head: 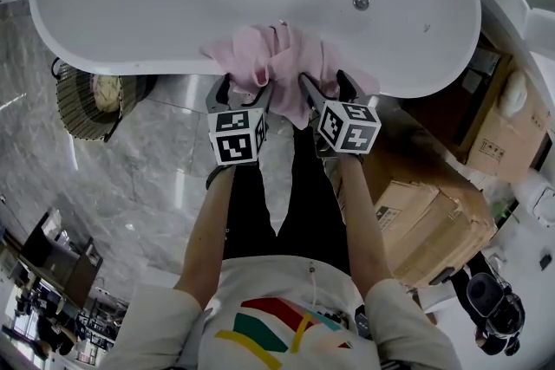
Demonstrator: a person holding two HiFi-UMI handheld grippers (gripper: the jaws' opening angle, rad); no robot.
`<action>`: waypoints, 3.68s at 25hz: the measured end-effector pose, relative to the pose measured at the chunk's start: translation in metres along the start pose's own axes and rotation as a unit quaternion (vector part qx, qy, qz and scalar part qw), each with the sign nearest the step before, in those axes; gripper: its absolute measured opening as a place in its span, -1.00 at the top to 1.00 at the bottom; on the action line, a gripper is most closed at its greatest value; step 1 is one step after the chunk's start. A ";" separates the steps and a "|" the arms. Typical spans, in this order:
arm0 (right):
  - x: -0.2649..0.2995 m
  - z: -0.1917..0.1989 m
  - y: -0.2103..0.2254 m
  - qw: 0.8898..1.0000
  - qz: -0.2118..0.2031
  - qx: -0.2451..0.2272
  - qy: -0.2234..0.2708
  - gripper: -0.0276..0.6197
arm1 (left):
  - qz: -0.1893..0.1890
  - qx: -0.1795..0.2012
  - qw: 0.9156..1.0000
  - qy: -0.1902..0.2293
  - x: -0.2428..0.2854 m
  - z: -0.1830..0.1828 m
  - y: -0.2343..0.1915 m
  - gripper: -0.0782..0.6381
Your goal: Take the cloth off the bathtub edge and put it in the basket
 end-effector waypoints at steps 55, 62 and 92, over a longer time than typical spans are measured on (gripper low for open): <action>-0.065 -0.058 -0.070 0.996 -0.053 -0.001 0.067 0.70 | 0.024 -0.067 0.994 0.088 -0.065 -0.074 0.019 0.59; -0.126 -0.161 -0.141 0.979 -0.092 -0.073 0.165 0.70 | 0.020 -0.059 0.975 0.213 -0.139 -0.185 0.009 0.59; -0.355 -0.343 -0.317 0.863 -0.197 -0.232 0.404 0.70 | -0.006 0.027 0.878 0.478 -0.393 -0.394 0.027 0.59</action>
Point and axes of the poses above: the fingertips, and each gripper's own axes: x forward along the fingers, y to its right, z out of its underside, the point moved 1 cm from there along -x, backward along the fingers, and after that the axes turned 8 degrees about x, right-handed, at the moved point
